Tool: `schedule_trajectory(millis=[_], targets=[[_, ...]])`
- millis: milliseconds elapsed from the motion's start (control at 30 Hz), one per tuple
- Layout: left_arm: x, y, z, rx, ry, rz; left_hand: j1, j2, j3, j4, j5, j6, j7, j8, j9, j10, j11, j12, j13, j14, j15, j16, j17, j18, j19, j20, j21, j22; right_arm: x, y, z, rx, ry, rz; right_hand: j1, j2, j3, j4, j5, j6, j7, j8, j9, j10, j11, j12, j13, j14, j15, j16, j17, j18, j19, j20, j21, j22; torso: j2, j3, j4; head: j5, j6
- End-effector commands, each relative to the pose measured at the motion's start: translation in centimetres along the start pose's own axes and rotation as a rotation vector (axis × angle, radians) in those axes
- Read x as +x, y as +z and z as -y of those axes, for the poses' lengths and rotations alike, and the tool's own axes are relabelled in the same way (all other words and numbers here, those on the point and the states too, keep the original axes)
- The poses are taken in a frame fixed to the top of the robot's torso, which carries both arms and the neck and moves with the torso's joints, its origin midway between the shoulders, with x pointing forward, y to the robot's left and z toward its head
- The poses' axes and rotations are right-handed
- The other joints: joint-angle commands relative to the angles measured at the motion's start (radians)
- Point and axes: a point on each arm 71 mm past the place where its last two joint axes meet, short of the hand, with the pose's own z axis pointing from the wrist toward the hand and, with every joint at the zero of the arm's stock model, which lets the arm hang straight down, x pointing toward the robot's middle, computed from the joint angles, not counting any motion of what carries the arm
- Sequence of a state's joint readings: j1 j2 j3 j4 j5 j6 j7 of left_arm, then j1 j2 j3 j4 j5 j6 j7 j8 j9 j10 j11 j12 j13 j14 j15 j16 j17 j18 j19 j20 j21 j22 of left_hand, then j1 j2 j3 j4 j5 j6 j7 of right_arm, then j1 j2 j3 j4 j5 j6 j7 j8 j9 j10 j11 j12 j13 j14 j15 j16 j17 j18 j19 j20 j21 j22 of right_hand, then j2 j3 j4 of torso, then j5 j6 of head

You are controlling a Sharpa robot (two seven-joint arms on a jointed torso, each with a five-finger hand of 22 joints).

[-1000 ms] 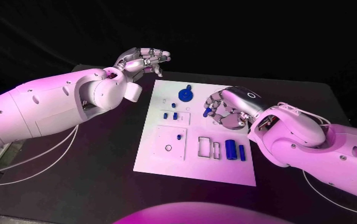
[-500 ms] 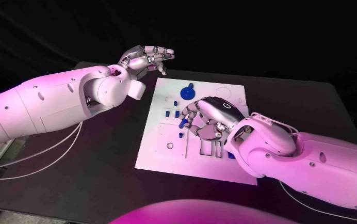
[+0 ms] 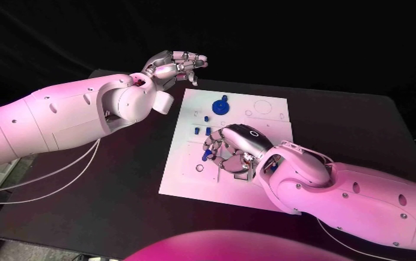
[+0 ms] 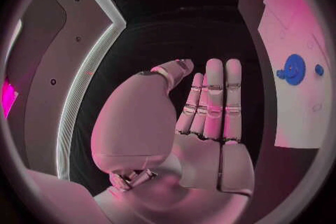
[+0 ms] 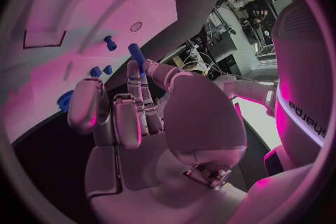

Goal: Assemble the parts on the task board

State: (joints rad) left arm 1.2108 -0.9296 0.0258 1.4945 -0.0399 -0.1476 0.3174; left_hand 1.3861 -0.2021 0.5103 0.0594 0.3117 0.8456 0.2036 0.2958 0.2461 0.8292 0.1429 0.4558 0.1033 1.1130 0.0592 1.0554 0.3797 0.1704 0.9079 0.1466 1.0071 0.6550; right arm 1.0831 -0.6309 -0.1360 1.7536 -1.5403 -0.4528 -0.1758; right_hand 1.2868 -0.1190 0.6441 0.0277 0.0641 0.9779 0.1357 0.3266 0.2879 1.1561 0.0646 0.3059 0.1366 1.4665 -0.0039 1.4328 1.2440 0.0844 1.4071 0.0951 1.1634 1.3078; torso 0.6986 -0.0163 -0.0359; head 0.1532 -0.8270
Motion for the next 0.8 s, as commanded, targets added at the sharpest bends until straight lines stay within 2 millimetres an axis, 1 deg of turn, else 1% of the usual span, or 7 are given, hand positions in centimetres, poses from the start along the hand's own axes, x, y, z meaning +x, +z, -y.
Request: schedule_trajectory(millis=[33,100,200,400,533,633,800], targets=[[0.2,0.1,0.1,0.004,-0.01,-0.018,-0.012,0.0,-0.006,-0.001,-0.003,-0.006,0.0,0.004,-0.001,-0.008,0.002,0.006,0.002,-0.007,0.003,0.005,-0.001,0.014,0.002,0.009,0.0,0.0,0.5,0.1,-0.1,-0.015,0.004,-0.034,0.004,0.006,0.003,-0.004,0.006,0.001,-0.005,0.046,0.072,0.005,-0.002,-0.005,0.001,0.039,-0.009,0.003,0.0,-0.003,0.001,-0.003,-0.002,0.108,0.0,-0.0007,-0.0002,0.001,0.0],[0.2,0.1,0.0,0.003,-0.01,-0.017,-0.012,0.0,-0.006,-0.001,-0.003,-0.006,0.0,0.004,-0.001,-0.008,0.002,0.006,0.002,-0.007,0.003,0.005,-0.001,0.014,0.002,0.009,0.0,0.0,0.8,0.1,-0.1,-0.016,0.008,-0.039,0.004,0.006,0.003,-0.005,0.006,0.001,-0.005,0.047,0.072,0.005,-0.002,-0.005,0.001,0.039,-0.009,0.003,-0.001,-0.003,0.002,-0.003,-0.002,0.108,0.0,0.0001,-0.0009,0.003,-0.001],[0.2,0.1,0.0,0.002,-0.01,-0.017,-0.012,0.0,-0.006,-0.001,-0.003,-0.006,0.0,0.004,-0.001,-0.008,0.002,0.006,0.002,-0.007,0.003,0.005,-0.001,0.014,0.002,0.009,0.0,0.0,1.3,0.2,-0.2,-0.018,0.017,-0.048,0.005,0.006,0.003,-0.006,0.007,0.001,-0.005,0.047,0.072,0.006,-0.002,-0.005,0.001,0.039,-0.009,0.003,-0.001,-0.002,0.001,-0.004,-0.003,0.108,0.0,0.001,0.0004,0.006,-0.003],[0.2,0.0,0.0,0.002,-0.01,-0.017,-0.012,0.0,-0.006,-0.001,-0.003,-0.006,0.0,0.004,-0.001,-0.008,0.002,0.006,0.002,-0.007,0.003,0.005,-0.001,0.014,0.002,0.009,0.0,0.0,2.0,0.3,-0.2,-0.018,0.027,-0.057,0.006,0.007,0.003,-0.007,0.008,0.001,-0.004,0.047,0.073,0.006,-0.002,-0.005,0.002,0.039,-0.009,0.002,-0.002,-0.003,0.001,-0.004,-0.003,0.108,0.001,0.0005,0.0026,0.007,-0.006],[0.1,0.0,0.0,0.001,-0.01,-0.015,-0.013,0.0,-0.007,-0.001,-0.003,-0.009,0.001,0.004,-0.002,-0.009,0.002,0.007,0.002,-0.007,0.003,0.006,-0.001,0.014,0.002,0.009,-0.001,0.0,2.3,0.3,-0.1,-0.016,0.031,-0.062,0.006,0.007,0.003,-0.007,0.008,0.001,-0.004,0.047,0.073,0.006,-0.002,-0.005,0.002,0.039,-0.009,0.002,-0.002,-0.003,0.001,-0.004,-0.003,0.108,0.0,0.0001,0.0005,0.009,-0.007],[0.1,0.0,0.0,0.001,-0.009,-0.015,-0.013,-0.001,-0.007,-0.001,-0.003,-0.01,0.001,0.003,-0.002,-0.01,0.002,0.008,0.002,-0.007,0.003,0.006,-0.001,0.014,0.002,0.009,-0.001,0.0,2.5,0.3,-0.1,-0.015,0.033,-0.066,0.006,0.007,0.004,-0.008,0.008,0.0,-0.004,0.048,0.074,0.006,-0.002,-0.006,0.002,0.039,-0.009,0.003,-0.001,-0.003,0.001,-0.004,-0.003,0.108,0.0,0.0007,0.0005,0.011,-0.007],[0.1,0.0,0.0,0.0,-0.009,-0.015,-0.013,-0.001,-0.008,-0.001,-0.003,-0.015,0.002,0.002,-0.003,-0.011,0.003,0.01,0.002,-0.007,0.003,0.007,-0.002,0.014,0.002,0.009,-0.002,-0.001,2.9,0.4,0.0,-0.017,0.026,-0.074,0.007,0.007,0.004,-0.009,0.009,0.0,-0.004,0.048,0.074,0.006,-0.002,-0.006,0.002,0.039,-0.009,0.002,-0.002,-0.002,0.001,-0.004,-0.004,0.107,0.0,0.0004,0.0006,0.012,-0.007]])
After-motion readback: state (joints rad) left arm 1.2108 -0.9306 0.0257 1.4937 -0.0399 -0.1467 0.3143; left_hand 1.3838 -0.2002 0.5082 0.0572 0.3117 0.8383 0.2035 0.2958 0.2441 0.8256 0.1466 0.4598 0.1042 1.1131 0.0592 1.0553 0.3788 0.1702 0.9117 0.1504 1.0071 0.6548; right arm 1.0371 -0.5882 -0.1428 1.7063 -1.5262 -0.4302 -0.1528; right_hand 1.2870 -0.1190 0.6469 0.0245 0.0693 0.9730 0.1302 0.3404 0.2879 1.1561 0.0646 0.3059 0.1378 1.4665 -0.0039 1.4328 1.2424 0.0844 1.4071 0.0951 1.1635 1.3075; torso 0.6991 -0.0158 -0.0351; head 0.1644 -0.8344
